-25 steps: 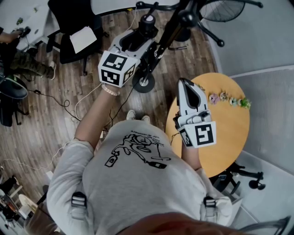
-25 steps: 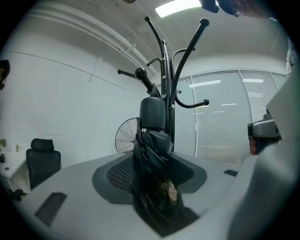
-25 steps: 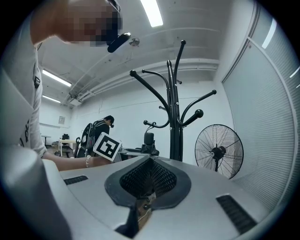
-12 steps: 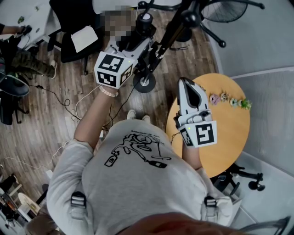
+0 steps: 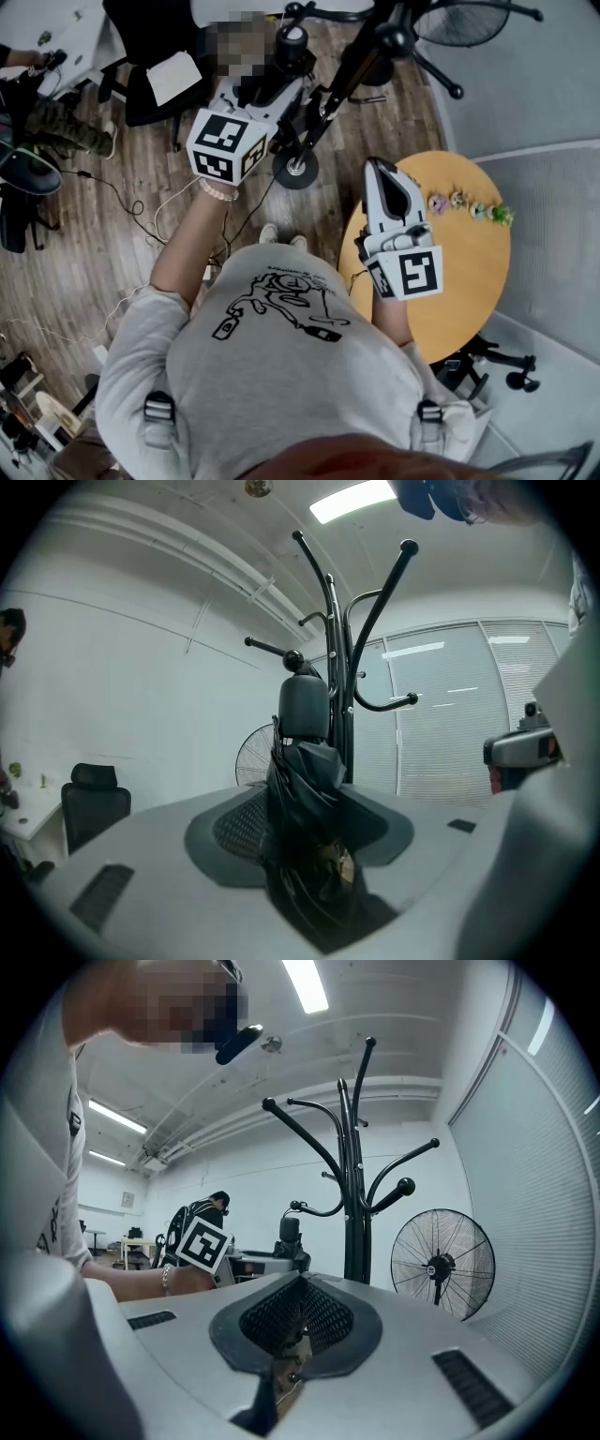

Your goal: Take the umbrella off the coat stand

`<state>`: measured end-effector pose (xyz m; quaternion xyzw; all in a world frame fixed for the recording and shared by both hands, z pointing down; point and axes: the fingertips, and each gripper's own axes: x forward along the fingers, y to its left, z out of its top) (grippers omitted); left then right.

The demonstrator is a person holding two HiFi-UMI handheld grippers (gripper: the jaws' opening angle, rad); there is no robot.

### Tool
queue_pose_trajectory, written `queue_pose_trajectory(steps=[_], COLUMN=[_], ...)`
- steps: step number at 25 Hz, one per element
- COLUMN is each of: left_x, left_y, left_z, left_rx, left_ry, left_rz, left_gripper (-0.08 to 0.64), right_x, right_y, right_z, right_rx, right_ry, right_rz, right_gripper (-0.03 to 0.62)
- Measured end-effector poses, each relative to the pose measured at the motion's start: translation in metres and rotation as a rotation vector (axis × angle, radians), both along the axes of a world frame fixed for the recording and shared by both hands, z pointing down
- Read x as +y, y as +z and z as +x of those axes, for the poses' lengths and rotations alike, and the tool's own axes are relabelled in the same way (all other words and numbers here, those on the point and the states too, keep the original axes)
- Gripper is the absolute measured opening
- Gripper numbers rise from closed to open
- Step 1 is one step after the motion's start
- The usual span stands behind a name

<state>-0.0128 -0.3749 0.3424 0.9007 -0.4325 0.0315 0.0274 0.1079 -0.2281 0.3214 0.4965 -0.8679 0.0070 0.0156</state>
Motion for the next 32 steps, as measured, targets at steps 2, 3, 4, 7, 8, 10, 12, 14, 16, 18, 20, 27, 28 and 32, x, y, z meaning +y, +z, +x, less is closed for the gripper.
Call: queue_pose_trajectory(steps=[2, 3, 4, 7, 8, 10, 12, 14, 16, 18, 20, 27, 28, 32], left_x=[0.0, 0.001, 0.002, 0.005, 0.005, 0.007, 0.008, 0.008, 0.009, 0.009, 0.008, 0.006, 0.006, 0.002], left_y=[-0.001, -0.002, -0.003, -0.007, -0.009, -0.012, -0.016, -0.018, -0.02, -0.02, -0.02, -0.02, -0.02, -0.02], left_z=[-0.001, -0.001, -0.002, -0.002, -0.003, -0.003, -0.004, -0.006, -0.008, -0.009, -0.011, -0.021, -0.022, -0.026], left_rx=[-0.002, -0.003, -0.002, 0.001, 0.002, 0.002, 0.007, 0.012, 0.014, 0.016, 0.019, 0.016, 0.016, 0.017], left_ry=[0.0, 0.0, 0.001, 0.003, 0.003, 0.004, 0.004, 0.0, -0.004, -0.007, -0.011, -0.031, -0.033, -0.042], left_rz=[0.001, 0.002, 0.003, 0.011, 0.015, 0.022, 0.027, 0.03, 0.031, 0.03, 0.026, 0.025, 0.025, 0.024], left_gripper=[0.215, 0.215, 0.215, 0.215, 0.215, 0.215, 0.215, 0.215, 0.215, 0.215, 0.215, 0.215, 0.215, 0.215], right_x=[-0.001, -0.001, -0.002, -0.002, -0.002, -0.002, -0.001, -0.001, -0.001, -0.001, 0.0, 0.002, 0.002, 0.002], right_y=[0.0, 0.0, 0.0, -0.001, -0.001, -0.001, -0.001, -0.002, -0.002, -0.001, -0.001, -0.001, -0.001, 0.0], right_z=[0.0, 0.0, -0.001, -0.002, -0.002, -0.002, -0.003, -0.003, -0.003, -0.003, -0.003, -0.004, -0.004, -0.005], right_rx=[0.001, 0.001, 0.001, 0.001, 0.001, 0.001, 0.0, -0.001, 0.0, 0.0, 0.0, 0.0, 0.0, 0.0], right_ry=[-0.001, -0.002, -0.004, -0.007, -0.008, -0.01, -0.01, -0.011, -0.012, -0.013, -0.013, -0.013, -0.013, -0.014], right_rz=[-0.001, -0.002, -0.002, -0.001, 0.0, 0.0, 0.001, 0.003, 0.003, 0.003, 0.003, 0.004, 0.004, 0.003], right_gripper=[0.015, 0.015, 0.015, 0.015, 0.015, 0.015, 0.015, 0.015, 0.015, 0.015, 0.015, 0.015, 0.015, 0.015])
